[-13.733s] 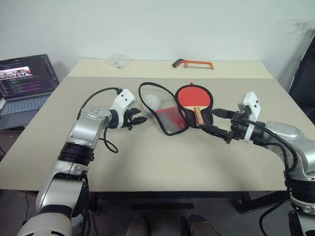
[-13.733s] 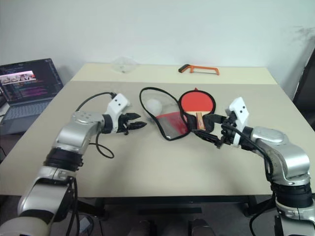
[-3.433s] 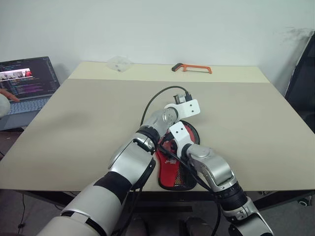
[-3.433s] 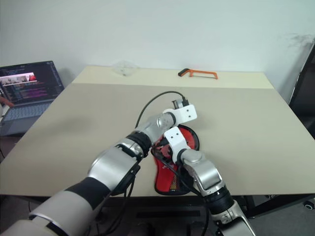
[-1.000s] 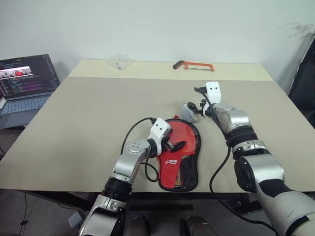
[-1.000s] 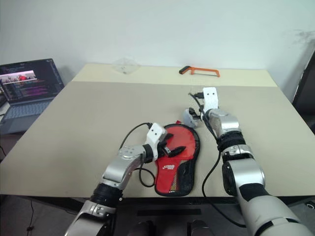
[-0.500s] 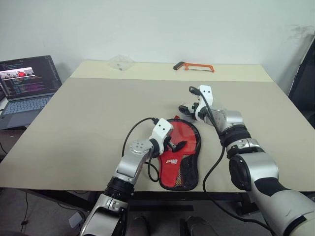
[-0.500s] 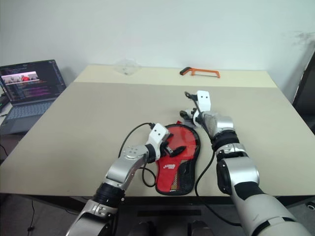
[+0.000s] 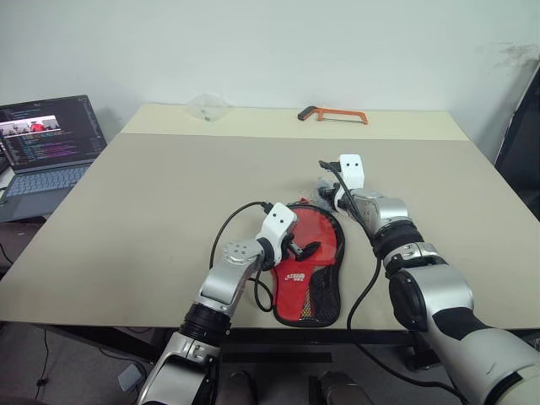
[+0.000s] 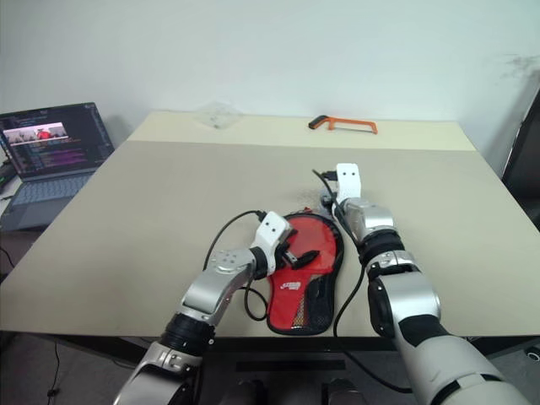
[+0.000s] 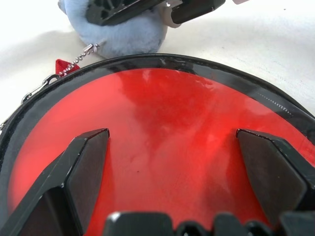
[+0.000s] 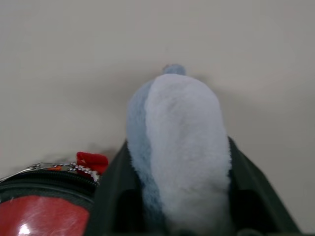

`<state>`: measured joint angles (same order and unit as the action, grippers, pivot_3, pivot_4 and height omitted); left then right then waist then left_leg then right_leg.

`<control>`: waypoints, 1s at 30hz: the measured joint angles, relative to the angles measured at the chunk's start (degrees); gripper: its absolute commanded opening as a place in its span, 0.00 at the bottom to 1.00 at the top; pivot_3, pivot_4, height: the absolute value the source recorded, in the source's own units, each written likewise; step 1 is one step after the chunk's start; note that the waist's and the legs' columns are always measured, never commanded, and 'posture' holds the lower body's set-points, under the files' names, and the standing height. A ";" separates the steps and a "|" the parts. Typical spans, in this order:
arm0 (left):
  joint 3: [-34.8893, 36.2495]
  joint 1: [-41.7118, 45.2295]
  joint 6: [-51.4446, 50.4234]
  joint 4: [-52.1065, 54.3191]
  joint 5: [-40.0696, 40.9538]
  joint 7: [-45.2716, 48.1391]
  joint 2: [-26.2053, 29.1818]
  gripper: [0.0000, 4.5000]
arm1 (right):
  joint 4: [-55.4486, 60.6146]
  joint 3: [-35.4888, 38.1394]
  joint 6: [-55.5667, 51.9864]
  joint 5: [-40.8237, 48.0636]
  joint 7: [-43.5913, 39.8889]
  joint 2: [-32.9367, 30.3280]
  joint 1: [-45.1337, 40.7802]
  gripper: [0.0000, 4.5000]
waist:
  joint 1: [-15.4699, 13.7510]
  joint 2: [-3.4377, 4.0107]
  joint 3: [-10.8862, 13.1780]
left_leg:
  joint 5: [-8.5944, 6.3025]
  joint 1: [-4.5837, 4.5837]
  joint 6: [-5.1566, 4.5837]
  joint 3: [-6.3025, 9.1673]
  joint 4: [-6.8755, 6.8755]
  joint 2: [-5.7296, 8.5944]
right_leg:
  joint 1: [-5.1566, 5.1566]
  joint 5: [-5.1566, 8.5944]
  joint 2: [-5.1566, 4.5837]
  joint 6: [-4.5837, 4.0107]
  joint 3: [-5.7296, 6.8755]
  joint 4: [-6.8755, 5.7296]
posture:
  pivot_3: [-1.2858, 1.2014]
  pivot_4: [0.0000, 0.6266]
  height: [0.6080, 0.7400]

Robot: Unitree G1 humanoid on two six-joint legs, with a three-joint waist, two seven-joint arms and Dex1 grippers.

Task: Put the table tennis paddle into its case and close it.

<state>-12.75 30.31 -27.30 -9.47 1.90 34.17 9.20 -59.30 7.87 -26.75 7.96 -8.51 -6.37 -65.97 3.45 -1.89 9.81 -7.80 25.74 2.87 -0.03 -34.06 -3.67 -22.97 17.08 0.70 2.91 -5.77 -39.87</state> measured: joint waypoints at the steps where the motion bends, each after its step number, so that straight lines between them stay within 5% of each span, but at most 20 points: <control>1: -0.06 0.00 0.00 0.01 -0.01 0.00 -0.01 1.00 | -0.19 0.02 0.23 0.00 0.05 0.03 -0.02 0.17 | -0.01 0.00 0.00 | 0.00 0.00 0.00 0.01 0.00 0.00 | 0.01 0.00 0.00 0.00 0.00 0.00 | 0.52 0.24 1.00; 5: -0.27 0.00 -0.05 0.12 -0.02 0.00 -0.03 1.00 | -1.29 0.08 2.34 -0.10 0.70 0.04 -0.12 0.11 | -0.05 0.00 0.00 | 0.00 0.00 0.00 0.00 0.00 0.00 | 0.02 0.00 0.00 0.00 0.00 0.03 | 0.52 0.24 1.00; 30: -2.70 0.31 -1.02 0.45 0.00 0.23 -0.72 1.00 | -4.70 -3.07 9.02 -4.72 -1.53 -7.60 1.81 0.10 | -1.32 0.05 -0.02 | -0.01 -0.12 0.01 0.07 0.08 0.16 | 0.63 -0.13 -0.22 0.22 0.18 0.90 | 0.52 0.24 1.00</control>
<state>-15.45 30.62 -28.32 -9.03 1.90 34.40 8.47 -63.99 4.80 -17.73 3.24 -10.04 -13.97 -64.16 2.13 -1.84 9.80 -7.81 25.62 2.88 0.04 -33.98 -3.51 -22.34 16.95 0.48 3.13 -5.60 -38.97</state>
